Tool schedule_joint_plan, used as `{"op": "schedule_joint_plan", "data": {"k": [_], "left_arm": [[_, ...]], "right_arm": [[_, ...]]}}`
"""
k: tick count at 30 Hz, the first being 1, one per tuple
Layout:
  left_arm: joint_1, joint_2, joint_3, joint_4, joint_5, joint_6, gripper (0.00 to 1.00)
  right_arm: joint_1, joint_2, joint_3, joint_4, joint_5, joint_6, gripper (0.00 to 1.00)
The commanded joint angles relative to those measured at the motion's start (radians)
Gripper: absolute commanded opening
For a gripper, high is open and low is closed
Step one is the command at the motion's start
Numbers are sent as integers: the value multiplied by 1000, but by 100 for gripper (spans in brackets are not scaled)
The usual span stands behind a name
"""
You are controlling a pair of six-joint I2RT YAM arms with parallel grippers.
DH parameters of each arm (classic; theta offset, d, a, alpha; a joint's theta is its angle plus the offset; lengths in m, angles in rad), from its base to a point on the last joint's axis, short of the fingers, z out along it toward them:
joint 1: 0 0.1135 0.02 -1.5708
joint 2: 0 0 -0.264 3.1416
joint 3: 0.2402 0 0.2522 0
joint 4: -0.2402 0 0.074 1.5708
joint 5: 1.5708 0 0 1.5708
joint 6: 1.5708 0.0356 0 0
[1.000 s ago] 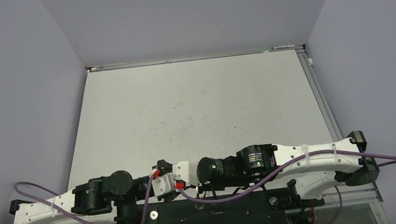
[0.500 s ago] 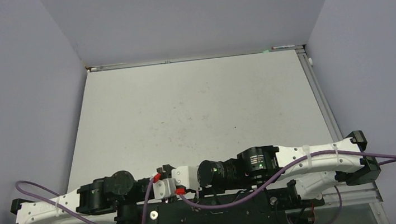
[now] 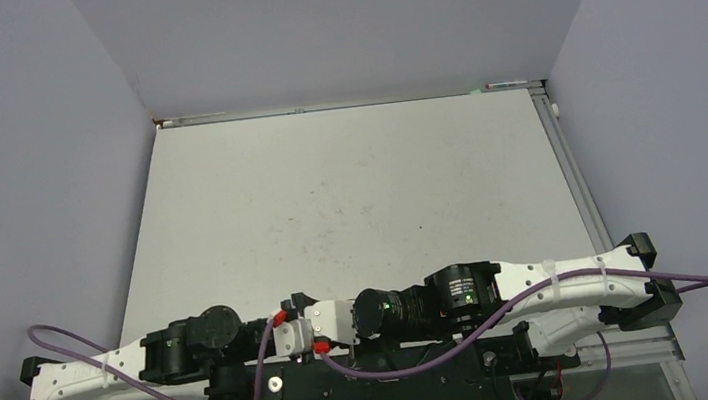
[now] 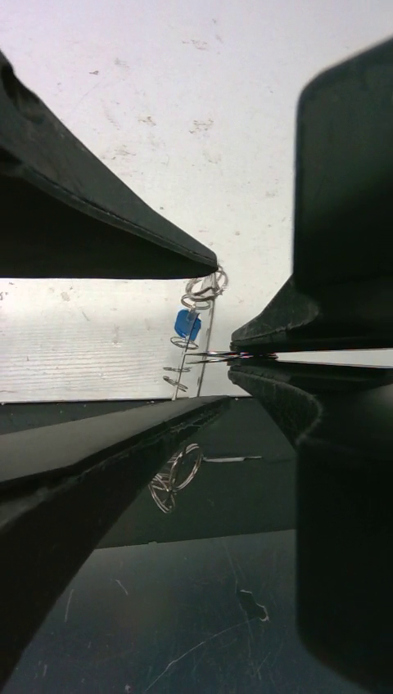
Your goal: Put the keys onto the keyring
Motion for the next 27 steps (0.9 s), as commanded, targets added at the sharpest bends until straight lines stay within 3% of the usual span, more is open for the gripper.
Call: {"op": "schedule_joint_plan", "data": {"k": [1,13,27], "left_arm": [[15,-38,-33,12,-44,2,47],[49,-60,-48,54,4,-5,39],[92,-44,-49,84,86,-29,21]], "right_arm": [[12,-40,60,107,23,-4,5],[18,-46,62,108,27,2,5],[20,-40,53,116,34,2,5]]}}
